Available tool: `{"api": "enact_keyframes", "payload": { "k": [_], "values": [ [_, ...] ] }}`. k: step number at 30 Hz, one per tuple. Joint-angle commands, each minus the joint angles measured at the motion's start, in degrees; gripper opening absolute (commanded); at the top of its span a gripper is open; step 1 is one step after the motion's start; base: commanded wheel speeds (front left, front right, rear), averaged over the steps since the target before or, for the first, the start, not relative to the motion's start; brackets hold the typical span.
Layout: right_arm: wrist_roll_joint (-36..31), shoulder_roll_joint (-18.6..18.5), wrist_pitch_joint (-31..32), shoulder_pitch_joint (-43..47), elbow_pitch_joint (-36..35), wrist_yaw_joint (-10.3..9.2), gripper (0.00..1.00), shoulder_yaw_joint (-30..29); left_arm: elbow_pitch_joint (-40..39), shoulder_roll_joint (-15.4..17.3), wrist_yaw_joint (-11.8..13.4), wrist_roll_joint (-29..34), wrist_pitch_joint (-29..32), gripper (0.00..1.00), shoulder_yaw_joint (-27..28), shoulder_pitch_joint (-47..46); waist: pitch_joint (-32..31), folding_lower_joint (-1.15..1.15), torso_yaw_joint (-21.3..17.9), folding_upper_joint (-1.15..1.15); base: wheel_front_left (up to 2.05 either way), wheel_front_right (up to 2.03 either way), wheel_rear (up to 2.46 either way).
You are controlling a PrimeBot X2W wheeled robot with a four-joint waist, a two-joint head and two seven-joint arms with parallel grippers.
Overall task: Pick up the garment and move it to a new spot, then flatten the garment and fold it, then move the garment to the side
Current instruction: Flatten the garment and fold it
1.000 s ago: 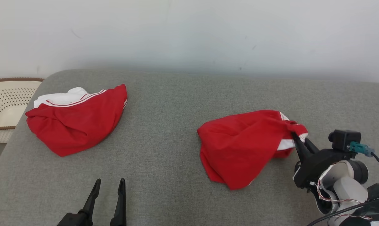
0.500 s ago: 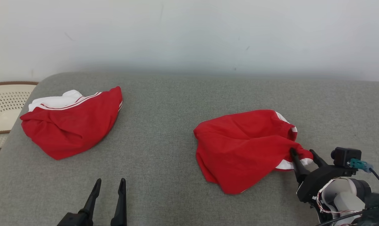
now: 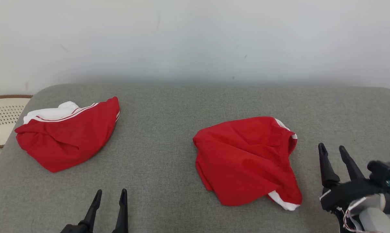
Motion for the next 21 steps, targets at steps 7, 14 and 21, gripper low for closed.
{"api": "enact_keyframes", "payload": {
  "k": [7, 14, 21],
  "values": [
    [-5.9, 4.6, -0.6, 8.8, -8.8, -0.02, 1.0, -6.9, 0.0, 0.0, -0.5, 0.6, -0.1, 1.0, 0.4, 0.8, -0.2, 0.0, -0.8, 0.0, 0.0, 0.0, 0.0],
    [-9.6, 7.3, 1.4, 11.6, -12.7, -0.02, 1.0, -9.1, 0.8, 0.0, -1.7, 0.9, -0.1, 1.0, -0.1, -0.5, 0.3, 0.0, -3.0, 0.0, 0.0, 0.0, 0.0],
    [-10.7, 8.2, 2.9, 11.5, -14.4, -0.02, 1.0, -9.2, 2.6, 0.0, -2.9, 1.2, -0.1, 1.0, -1.0, -2.2, 1.3, 0.0, -5.8, 0.0, 0.0, 0.0, 0.0]
  ]
}}
